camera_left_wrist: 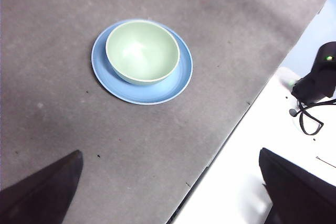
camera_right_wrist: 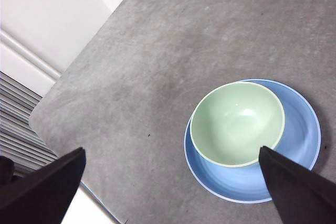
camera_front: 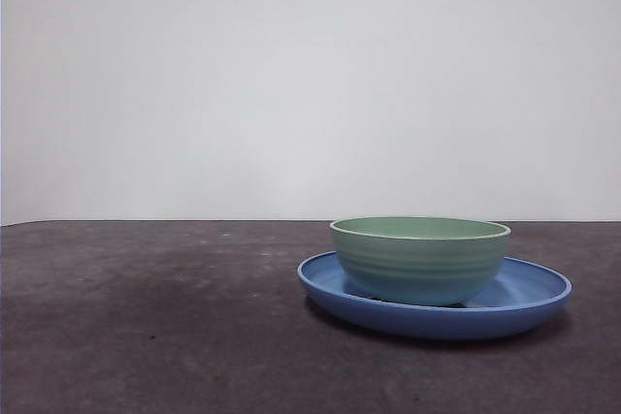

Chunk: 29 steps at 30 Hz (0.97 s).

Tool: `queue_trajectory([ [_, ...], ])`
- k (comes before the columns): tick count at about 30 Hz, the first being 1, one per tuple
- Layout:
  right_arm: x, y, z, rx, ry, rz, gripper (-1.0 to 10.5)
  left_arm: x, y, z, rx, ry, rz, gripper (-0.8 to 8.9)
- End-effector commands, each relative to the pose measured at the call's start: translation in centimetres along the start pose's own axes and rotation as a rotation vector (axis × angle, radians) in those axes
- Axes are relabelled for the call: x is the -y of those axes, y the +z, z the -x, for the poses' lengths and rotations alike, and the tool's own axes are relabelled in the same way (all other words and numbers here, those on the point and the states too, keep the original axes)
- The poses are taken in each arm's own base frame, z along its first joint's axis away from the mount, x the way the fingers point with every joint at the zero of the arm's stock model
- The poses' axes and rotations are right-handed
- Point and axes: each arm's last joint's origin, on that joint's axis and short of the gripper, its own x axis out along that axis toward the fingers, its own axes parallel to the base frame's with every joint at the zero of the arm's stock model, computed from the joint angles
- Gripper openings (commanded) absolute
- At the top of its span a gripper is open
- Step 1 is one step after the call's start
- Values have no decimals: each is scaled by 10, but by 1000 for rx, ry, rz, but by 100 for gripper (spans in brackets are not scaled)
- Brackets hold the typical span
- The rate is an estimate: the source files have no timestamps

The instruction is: Place the green bowl on the blue plate

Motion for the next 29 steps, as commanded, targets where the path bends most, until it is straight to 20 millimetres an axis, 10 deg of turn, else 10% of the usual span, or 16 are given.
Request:
queue_trajectory([
  [1, -3, 4, 2, 8, 7, 22, 589, 4, -15, 9, 51, -7, -34, 680],
  [13, -3, 3, 2, 6, 8, 16, 589, 11, -81, 22, 112, -7, -16, 680],
  [29, 6, -8, 0, -97, -186, -82, 588, 13, -86, 22, 117, -29, -26, 680],
])
